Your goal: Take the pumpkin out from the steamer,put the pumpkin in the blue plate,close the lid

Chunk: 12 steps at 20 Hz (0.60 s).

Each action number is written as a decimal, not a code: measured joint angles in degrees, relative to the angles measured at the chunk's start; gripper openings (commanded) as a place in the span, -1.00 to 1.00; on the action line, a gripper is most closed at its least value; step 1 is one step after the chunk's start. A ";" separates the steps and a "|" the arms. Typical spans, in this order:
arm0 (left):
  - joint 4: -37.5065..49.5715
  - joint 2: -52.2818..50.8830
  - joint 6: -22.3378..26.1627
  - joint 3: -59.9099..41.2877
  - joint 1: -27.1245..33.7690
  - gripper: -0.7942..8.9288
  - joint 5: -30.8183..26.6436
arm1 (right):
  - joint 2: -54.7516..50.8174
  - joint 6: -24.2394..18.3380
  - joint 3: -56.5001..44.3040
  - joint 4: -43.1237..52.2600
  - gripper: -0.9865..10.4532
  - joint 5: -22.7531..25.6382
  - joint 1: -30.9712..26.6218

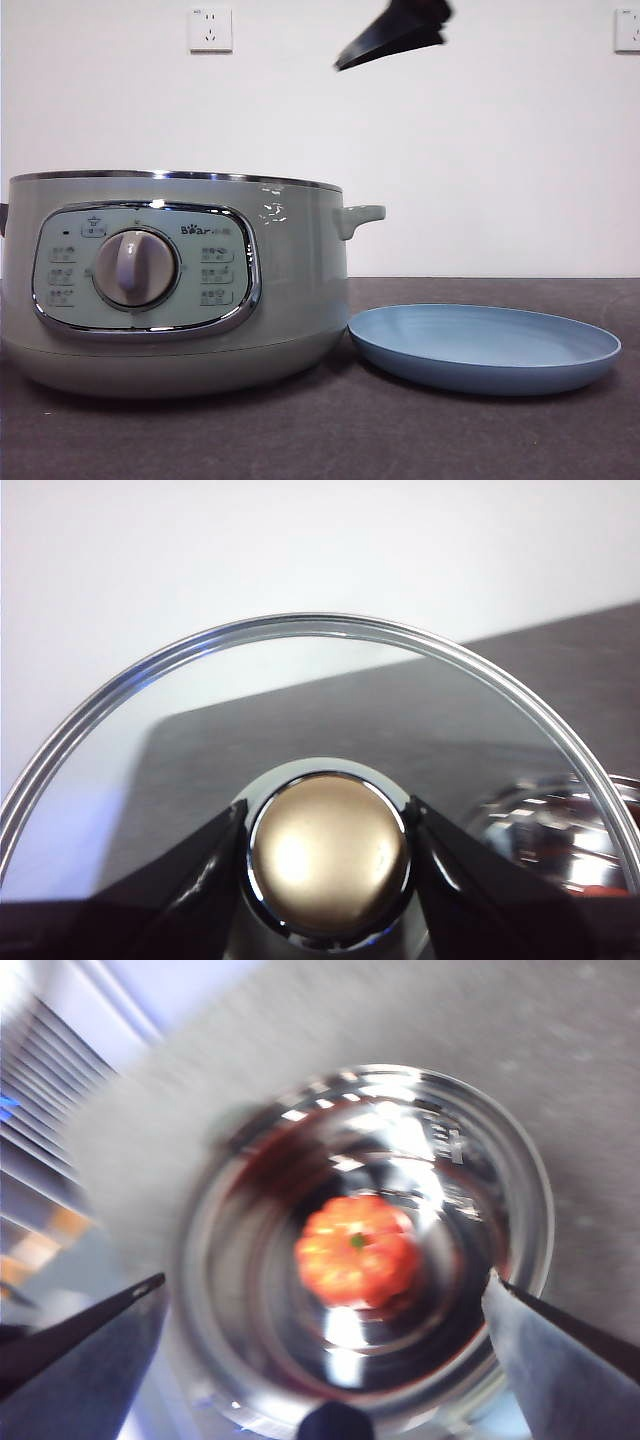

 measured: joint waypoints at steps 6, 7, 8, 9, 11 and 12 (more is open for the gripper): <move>-2.49 -2.71 0.37 0.00 0.04 -0.85 -2.49 | 18.62 -6.27 20.28 -8.85 0.35 13.57 8.22; -2.93 -2.49 0.37 0.00 0.04 -0.85 -2.47 | 21.20 -6.91 21.77 -9.70 0.35 14.75 9.09; -3.17 -2.45 0.37 0.00 0.04 -0.85 -2.54 | 23.47 -7.52 22.25 -9.66 0.35 15.43 9.84; -3.13 -2.16 0.37 0.00 0.04 -0.85 -2.32 | 25.62 -8.02 22.25 -9.81 0.35 15.52 10.43; -3.10 -1.99 0.37 0.00 0.02 -0.85 -2.10 | 29.53 -9.09 22.25 -9.81 0.35 15.61 11.17; -3.10 -2.10 0.37 0.00 0.04 -0.85 -2.14 | 31.10 -9.44 22.25 -9.77 0.35 16.20 11.28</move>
